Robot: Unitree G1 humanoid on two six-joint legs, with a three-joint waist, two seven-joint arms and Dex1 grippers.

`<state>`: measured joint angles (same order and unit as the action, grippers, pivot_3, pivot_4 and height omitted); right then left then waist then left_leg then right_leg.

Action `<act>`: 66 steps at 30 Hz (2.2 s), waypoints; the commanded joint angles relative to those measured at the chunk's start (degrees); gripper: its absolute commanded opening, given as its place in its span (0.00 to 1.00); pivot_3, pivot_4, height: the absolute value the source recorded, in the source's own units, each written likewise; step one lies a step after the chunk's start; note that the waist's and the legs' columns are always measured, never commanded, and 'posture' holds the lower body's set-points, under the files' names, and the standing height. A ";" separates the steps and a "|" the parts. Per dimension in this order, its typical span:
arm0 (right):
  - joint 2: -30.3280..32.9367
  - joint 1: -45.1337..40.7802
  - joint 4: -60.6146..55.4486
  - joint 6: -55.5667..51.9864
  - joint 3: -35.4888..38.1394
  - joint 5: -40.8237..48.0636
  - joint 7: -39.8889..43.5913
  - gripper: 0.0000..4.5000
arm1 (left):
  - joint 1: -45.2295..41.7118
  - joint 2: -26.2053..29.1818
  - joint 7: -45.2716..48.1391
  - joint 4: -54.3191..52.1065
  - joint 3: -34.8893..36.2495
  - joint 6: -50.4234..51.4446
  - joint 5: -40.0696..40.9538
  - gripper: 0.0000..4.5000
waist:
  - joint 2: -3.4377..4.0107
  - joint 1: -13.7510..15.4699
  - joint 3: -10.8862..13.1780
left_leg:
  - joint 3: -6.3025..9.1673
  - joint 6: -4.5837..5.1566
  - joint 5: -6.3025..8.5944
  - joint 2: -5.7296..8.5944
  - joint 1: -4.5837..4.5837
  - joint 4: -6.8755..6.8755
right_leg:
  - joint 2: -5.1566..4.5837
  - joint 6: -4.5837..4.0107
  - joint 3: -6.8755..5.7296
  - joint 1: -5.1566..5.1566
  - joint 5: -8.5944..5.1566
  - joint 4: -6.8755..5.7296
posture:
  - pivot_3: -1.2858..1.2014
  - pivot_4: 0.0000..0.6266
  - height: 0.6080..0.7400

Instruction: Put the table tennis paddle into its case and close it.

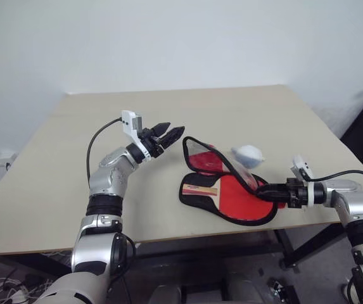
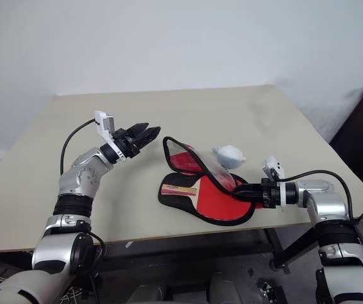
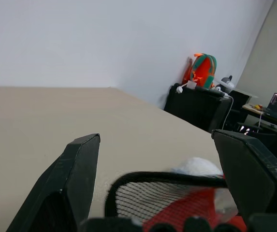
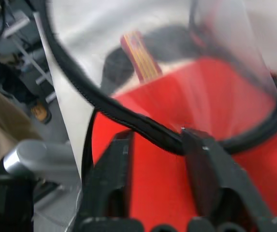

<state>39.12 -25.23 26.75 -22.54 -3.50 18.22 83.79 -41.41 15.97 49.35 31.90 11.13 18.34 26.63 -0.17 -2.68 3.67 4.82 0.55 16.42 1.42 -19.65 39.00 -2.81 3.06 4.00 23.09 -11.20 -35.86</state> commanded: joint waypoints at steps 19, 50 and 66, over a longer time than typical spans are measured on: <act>3.14 1.35 5.44 8.52 0.80 -3.47 0.68 0.99 | -1.43 -0.32 2.31 -2.48 -3.63 -0.66 -1.17 0.87 | -0.02 0.03 0.01 | -0.02 0.00 0.00 0.01 0.06 0.12 | 0.00 0.05 0.00 -0.18 0.04 0.04 | 0.52 0.00 1.00; -11.49 -10.70 -1.33 -1.72 13.97 8.72 -25.67 0.99 | 7.46 2.45 10.37 -7.80 -23.70 -11.96 -18.71 0.87 | 0.03 0.06 0.00 | -0.02 0.03 0.01 0.02 -0.10 0.04 | 0.00 0.11 0.06 0.02 0.09 0.11 | 0.52 0.00 1.00; -16.23 -7.25 -4.29 2.17 12.79 7.44 -31.37 0.99 | 8.35 7.27 9.81 -9.73 -17.30 -13.86 -15.63 0.87 | 0.08 -0.04 -0.01 | -0.03 0.04 0.00 -0.01 -0.19 0.04 | 0.01 0.10 0.06 0.17 0.11 0.06 | 0.52 0.00 1.00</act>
<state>23.26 -32.07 25.21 -21.81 8.53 25.18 52.81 -32.81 21.96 58.61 25.16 -8.35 4.33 9.34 -0.09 -2.72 3.67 4.79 0.59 16.42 1.42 -19.84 39.04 -2.81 3.15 4.06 23.26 -11.09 -35.79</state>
